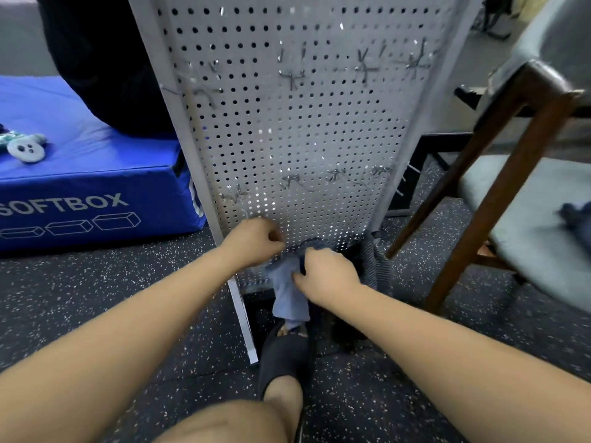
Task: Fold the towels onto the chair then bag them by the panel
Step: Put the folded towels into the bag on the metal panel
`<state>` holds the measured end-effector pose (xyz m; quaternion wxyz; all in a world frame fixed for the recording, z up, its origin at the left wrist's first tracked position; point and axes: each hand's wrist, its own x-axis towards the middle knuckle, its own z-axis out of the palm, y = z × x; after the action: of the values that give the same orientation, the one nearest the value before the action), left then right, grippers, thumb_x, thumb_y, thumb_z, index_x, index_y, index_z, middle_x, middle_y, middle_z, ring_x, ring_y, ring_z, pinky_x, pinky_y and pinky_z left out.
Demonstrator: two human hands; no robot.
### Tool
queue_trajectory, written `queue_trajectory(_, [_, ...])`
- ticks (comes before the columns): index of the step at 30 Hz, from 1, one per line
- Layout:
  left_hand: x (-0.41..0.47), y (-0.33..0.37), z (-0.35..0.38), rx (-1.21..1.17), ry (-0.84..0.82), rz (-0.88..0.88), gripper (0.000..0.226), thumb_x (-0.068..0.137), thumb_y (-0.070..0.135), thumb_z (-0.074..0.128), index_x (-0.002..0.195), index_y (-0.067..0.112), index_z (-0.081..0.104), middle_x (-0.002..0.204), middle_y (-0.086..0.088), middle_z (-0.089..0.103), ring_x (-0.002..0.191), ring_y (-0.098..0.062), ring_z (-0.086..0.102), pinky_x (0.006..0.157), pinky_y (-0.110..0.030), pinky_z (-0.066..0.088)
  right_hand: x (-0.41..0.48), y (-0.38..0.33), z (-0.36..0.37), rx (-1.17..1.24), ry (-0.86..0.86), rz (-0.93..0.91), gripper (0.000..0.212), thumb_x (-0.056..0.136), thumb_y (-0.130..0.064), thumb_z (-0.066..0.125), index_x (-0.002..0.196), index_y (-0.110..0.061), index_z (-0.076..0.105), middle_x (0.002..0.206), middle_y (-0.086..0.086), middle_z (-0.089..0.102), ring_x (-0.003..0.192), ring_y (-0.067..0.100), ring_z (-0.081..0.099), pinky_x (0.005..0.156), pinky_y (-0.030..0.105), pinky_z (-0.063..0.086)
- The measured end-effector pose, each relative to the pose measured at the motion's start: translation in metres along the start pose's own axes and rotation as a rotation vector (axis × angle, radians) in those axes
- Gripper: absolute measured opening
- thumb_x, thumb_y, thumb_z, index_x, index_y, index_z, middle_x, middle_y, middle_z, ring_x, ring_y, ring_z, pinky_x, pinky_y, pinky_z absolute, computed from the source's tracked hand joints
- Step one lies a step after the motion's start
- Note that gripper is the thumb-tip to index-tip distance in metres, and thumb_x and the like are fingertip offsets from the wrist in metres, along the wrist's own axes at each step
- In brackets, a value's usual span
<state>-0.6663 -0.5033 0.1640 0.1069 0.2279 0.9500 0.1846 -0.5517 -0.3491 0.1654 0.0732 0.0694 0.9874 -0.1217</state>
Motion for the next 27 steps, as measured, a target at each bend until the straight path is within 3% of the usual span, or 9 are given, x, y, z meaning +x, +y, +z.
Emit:
queue_trajectory(5, [-0.017, 0.063, -0.039, 0.015, -0.059, 0.116, 0.011, 0.096, 0.035, 0.072, 0.100, 0.026, 0.077, 0.102, 0.006, 0.077, 0.097, -0.016, 0.071, 0.090, -0.032, 0.058, -0.054, 0.030, -0.077, -0.011, 0.133, -0.044, 0.029, 0.100, -0.040, 0.057, 0.110, -0.013, 0.058, 0.106, 0.017, 0.069, 0.100, 0.042, 0.068, 0.073, 0.042, 0.049])
queue_trajectory(8, [-0.029, 0.109, -0.059, 0.043, -0.073, 0.211, 0.016, 0.097, 0.037, 0.071, 0.104, 0.024, 0.077, 0.104, 0.006, 0.077, 0.097, -0.015, 0.070, 0.085, -0.029, 0.054, -0.091, 0.049, -0.120, -0.017, 0.174, -0.038, 0.025, 0.100, -0.042, 0.056, 0.106, -0.018, 0.057, 0.097, 0.011, 0.068, 0.094, 0.039, 0.066, 0.075, 0.043, 0.055])
queue_trajectory(13, [-0.050, 0.193, -0.083, -0.006, -0.042, 0.382, 0.011, 0.095, 0.034, 0.071, 0.098, 0.027, 0.079, 0.090, 0.013, 0.076, 0.090, -0.008, 0.071, 0.085, -0.027, 0.056, -0.148, 0.083, -0.183, 0.025, 0.284, 0.030, 0.018, 0.098, -0.043, 0.061, 0.097, -0.025, 0.063, 0.086, -0.001, 0.069, 0.089, 0.029, 0.067, 0.070, 0.037, 0.053])
queue_trajectory(19, [-0.058, 0.304, -0.096, -0.108, 0.012, 0.550, 0.007, 0.095, 0.035, 0.071, 0.094, 0.029, 0.075, 0.089, 0.015, 0.074, 0.084, -0.001, 0.066, 0.073, -0.025, 0.048, -0.202, 0.122, -0.237, 0.082, 0.457, 0.138, 0.017, 0.101, -0.043, 0.062, 0.099, -0.026, 0.067, 0.087, -0.003, 0.073, 0.082, 0.020, 0.067, 0.073, 0.038, 0.058])
queue_trajectory(23, [-0.056, 0.368, -0.084, -0.255, -0.001, 0.550, 0.008, 0.097, 0.025, 0.067, 0.096, 0.019, 0.073, 0.084, 0.005, 0.078, 0.069, -0.003, 0.076, 0.070, -0.026, 0.060, -0.222, 0.164, -0.252, 0.057, 0.555, 0.255, 0.014, 0.098, -0.044, 0.059, 0.095, -0.030, 0.064, 0.088, -0.002, 0.073, 0.089, 0.027, 0.067, 0.076, 0.041, 0.057])
queue_trajectory(27, [-0.042, 0.412, -0.067, -0.301, -0.021, 0.519, 0.012, 0.095, 0.020, 0.063, 0.097, 0.013, 0.073, 0.082, -0.002, 0.080, 0.075, -0.013, 0.079, 0.076, -0.034, 0.065, -0.229, 0.204, -0.258, -0.019, 0.598, 0.389, 0.017, 0.096, -0.038, 0.059, 0.096, -0.023, 0.067, 0.098, 0.000, 0.076, 0.098, 0.031, 0.067, 0.075, 0.038, 0.053])
